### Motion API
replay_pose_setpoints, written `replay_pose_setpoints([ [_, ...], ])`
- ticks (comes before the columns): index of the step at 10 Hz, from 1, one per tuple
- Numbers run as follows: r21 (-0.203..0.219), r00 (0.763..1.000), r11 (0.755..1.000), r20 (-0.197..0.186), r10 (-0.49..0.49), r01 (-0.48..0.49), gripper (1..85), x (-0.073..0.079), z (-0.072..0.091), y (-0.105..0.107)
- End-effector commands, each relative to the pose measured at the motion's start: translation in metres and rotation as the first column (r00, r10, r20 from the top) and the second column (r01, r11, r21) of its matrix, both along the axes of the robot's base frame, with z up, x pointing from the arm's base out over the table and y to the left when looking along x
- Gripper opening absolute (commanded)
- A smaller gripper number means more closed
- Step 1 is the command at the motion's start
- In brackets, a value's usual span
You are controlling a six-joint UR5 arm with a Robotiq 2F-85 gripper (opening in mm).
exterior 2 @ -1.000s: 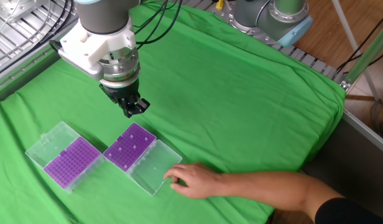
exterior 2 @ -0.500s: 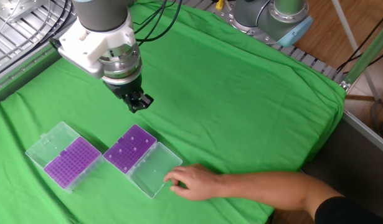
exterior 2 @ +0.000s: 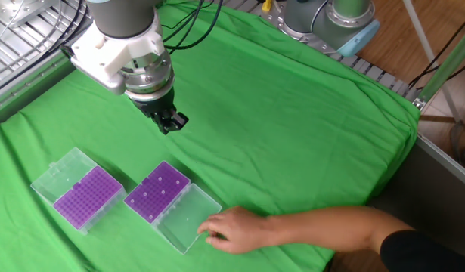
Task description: Insert a small pipette tip into the holder for small pipette tips
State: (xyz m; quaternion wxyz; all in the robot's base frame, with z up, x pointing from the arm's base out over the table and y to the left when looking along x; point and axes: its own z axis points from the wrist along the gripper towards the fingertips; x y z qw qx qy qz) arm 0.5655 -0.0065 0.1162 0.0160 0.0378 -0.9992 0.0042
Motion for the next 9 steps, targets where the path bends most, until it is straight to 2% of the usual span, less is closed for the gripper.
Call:
replay_pose_setpoints([
  [1,0.015,0.996,0.997,0.035,0.077,-0.077,1.0,0.040,-0.004,-0.009],
  [2,0.012,0.993,0.994,0.042,0.106,-0.106,1.0,0.060,-0.005,-0.016],
  [3,-0.032,0.989,0.991,0.069,0.129,-0.127,1.0,0.082,-0.011,-0.022],
  [4,-0.036,0.988,0.991,0.074,0.132,-0.130,1.0,0.093,-0.015,-0.018],
  [5,-0.025,0.991,0.993,0.067,0.117,-0.116,1.0,0.094,-0.016,-0.012],
  [7,0.045,0.998,0.997,0.014,0.055,-0.055,1.0,0.076,-0.015,0.006],
  [9,0.051,1.000,0.999,0.017,0.015,-0.016,1.0,0.077,-0.015,0.008],
])
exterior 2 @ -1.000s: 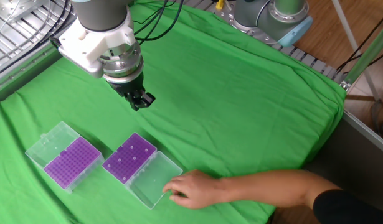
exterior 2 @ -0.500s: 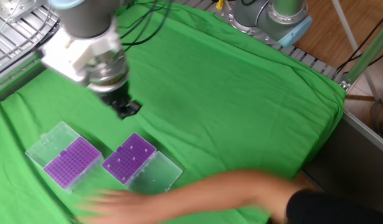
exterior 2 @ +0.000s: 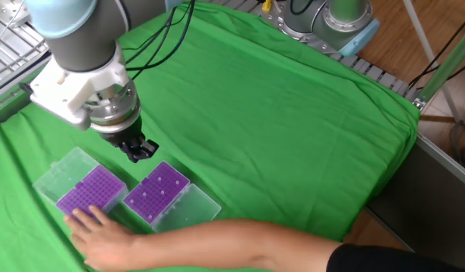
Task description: Insert a small pipette tip into the holder for small pipette tips
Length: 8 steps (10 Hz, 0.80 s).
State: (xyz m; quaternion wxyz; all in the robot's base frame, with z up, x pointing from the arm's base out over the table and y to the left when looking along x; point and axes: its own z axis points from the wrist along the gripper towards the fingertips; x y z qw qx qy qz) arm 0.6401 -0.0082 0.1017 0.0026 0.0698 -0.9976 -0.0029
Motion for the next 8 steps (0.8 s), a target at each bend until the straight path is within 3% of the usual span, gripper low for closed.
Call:
replay_pose_setpoints([
  [1,0.020,0.998,0.998,-0.020,-0.060,0.061,1.0,0.000,0.000,0.006],
  [3,0.007,0.999,0.999,-0.013,-0.042,0.042,1.0,0.002,0.000,0.002],
  [5,-0.034,1.000,0.999,0.004,0.007,-0.007,1.0,0.015,-0.004,-0.018],
  [8,-0.038,0.997,0.997,0.016,0.070,-0.070,1.0,0.026,-0.003,-0.045],
])
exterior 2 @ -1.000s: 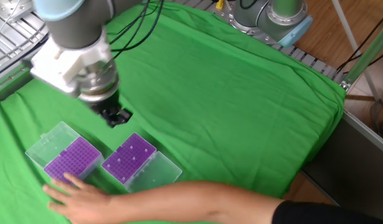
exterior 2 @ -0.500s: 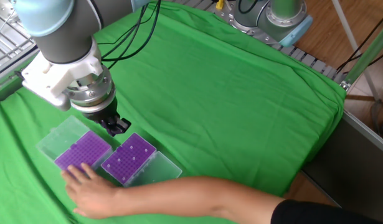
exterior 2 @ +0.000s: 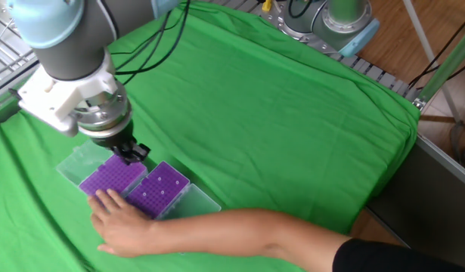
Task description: Insert a small pipette tip into the holder for small pipette tips
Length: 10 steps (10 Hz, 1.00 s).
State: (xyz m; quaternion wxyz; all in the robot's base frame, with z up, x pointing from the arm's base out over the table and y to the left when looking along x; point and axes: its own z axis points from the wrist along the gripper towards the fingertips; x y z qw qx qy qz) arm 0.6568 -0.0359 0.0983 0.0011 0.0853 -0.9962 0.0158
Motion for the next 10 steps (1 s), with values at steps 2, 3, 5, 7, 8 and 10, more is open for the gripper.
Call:
replay_pose_setpoints([
  [2,0.001,0.999,0.999,0.011,0.053,-0.053,1.0,0.008,-0.004,-0.025],
  [3,-0.002,0.998,0.998,0.010,0.059,-0.059,1.0,0.005,-0.006,-0.028],
  [5,0.000,0.998,0.998,0.007,0.060,-0.060,1.0,-0.002,-0.010,-0.031],
  [7,0.004,0.998,0.998,0.008,0.056,-0.056,1.0,-0.009,-0.015,-0.034],
  [8,0.004,0.998,0.998,0.008,0.057,-0.057,1.0,-0.010,-0.016,-0.034],
  [10,0.004,0.998,0.998,0.011,0.059,-0.059,1.0,-0.012,-0.018,-0.036],
])
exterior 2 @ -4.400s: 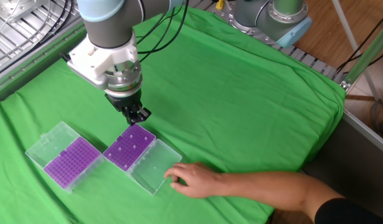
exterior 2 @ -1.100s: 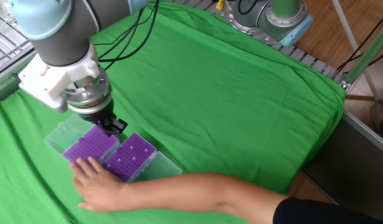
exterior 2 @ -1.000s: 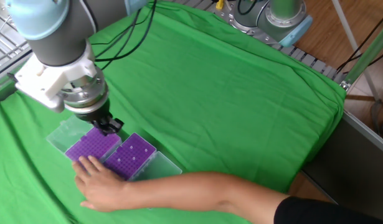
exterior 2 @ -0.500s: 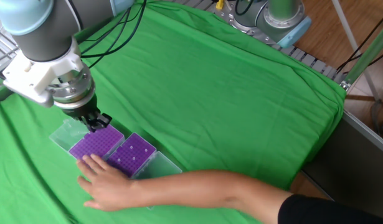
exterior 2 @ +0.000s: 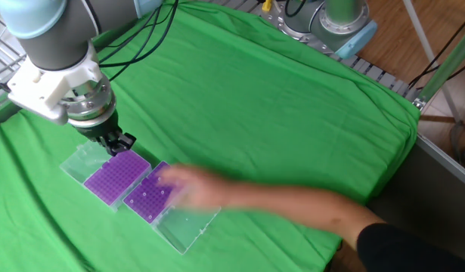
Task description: Insert a small pipette tip into the holder for small pipette tips
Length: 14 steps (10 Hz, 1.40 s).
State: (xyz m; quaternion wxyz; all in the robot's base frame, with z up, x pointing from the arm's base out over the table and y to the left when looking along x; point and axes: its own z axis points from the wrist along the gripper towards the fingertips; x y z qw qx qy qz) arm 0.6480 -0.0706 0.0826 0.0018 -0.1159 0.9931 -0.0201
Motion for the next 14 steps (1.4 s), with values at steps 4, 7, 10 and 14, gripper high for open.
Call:
replay_pose_setpoints([
  [4,0.024,1.000,1.000,0.016,-0.012,0.011,1.0,-0.004,-0.009,0.002],
  [7,0.027,1.000,1.000,0.022,-0.013,0.013,1.0,-0.004,-0.012,0.004],
  [10,0.027,1.000,1.000,0.028,-0.011,0.011,1.0,-0.003,-0.014,0.004],
  [14,0.033,0.999,0.999,0.040,-0.008,0.007,1.0,-0.001,-0.018,0.004],
])
